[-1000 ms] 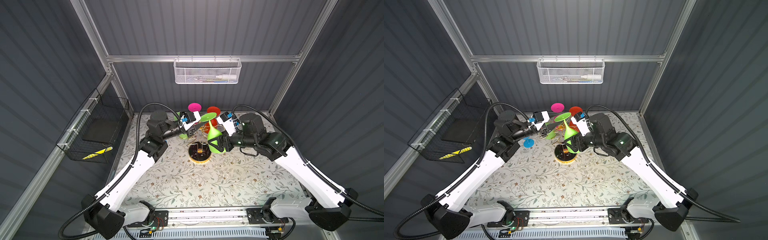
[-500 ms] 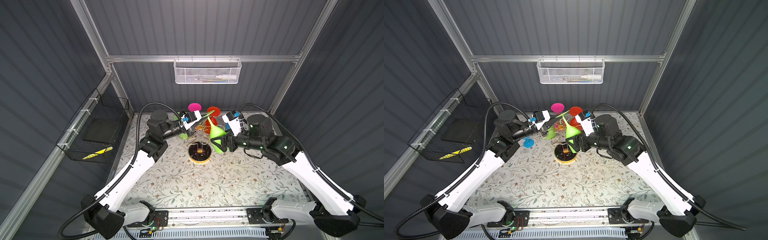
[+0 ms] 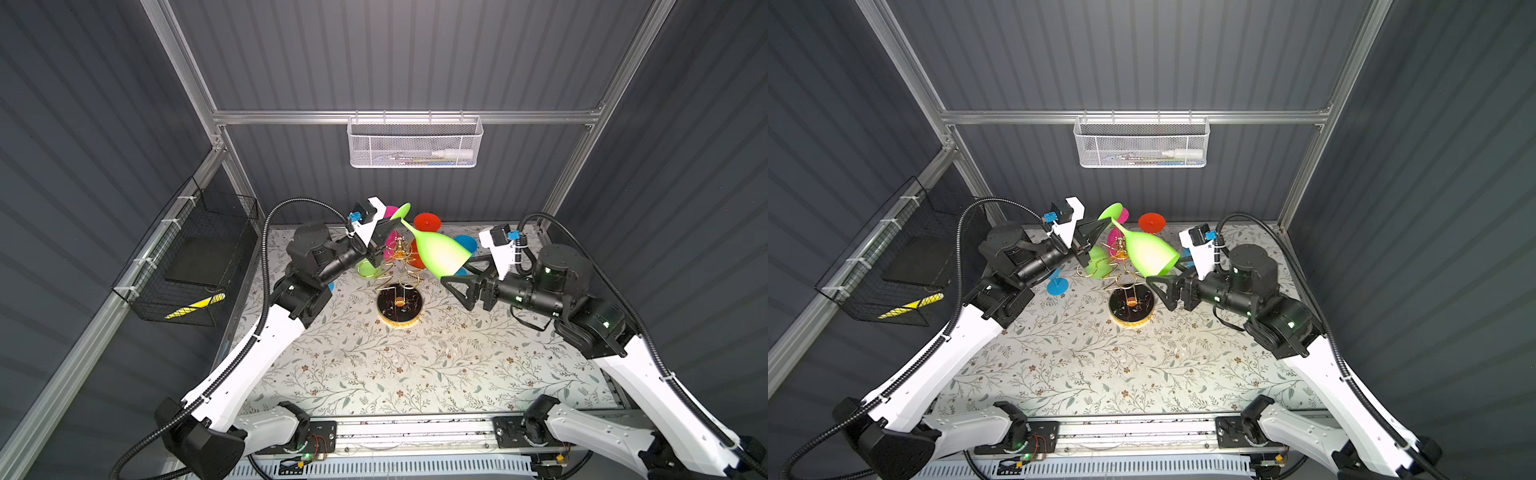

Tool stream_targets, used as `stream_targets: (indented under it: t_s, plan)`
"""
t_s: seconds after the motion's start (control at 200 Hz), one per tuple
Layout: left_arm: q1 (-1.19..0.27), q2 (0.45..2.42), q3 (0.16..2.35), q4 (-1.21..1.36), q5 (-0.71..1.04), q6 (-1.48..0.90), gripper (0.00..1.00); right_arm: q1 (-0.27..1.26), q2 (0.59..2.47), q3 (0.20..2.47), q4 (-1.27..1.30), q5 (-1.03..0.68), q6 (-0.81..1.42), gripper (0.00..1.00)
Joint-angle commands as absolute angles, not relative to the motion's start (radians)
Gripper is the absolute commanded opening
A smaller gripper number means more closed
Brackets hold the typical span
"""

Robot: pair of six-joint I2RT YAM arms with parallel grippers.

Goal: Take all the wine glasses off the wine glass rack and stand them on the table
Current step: 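Carry the lime-green glass with both grippers away from the rack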

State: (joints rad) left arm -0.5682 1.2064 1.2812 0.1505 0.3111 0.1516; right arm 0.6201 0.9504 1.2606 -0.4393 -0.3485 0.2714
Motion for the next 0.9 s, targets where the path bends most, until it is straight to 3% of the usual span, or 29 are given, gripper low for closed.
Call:
stream_targets:
  t_s: [0.0, 0.21, 0.895]
  plan:
    - [-0.569, 1.170, 1.258, 0.146, 0.218, 0.035, 0.00, 0.569, 0.885, 1.205, -0.337, -0.430, 0.331, 0.96]
    - [-0.569, 1.163, 1.243, 0.146, 0.223, -0.009, 0.00, 0.488, 0.818, 1.117, -0.257, -0.470, 0.407, 0.94]
    - [-0.569, 1.142, 1.231, 0.150, 0.245, -0.062, 0.00, 0.433, 0.903, 1.138, -0.178, -0.423, 0.459, 0.78]
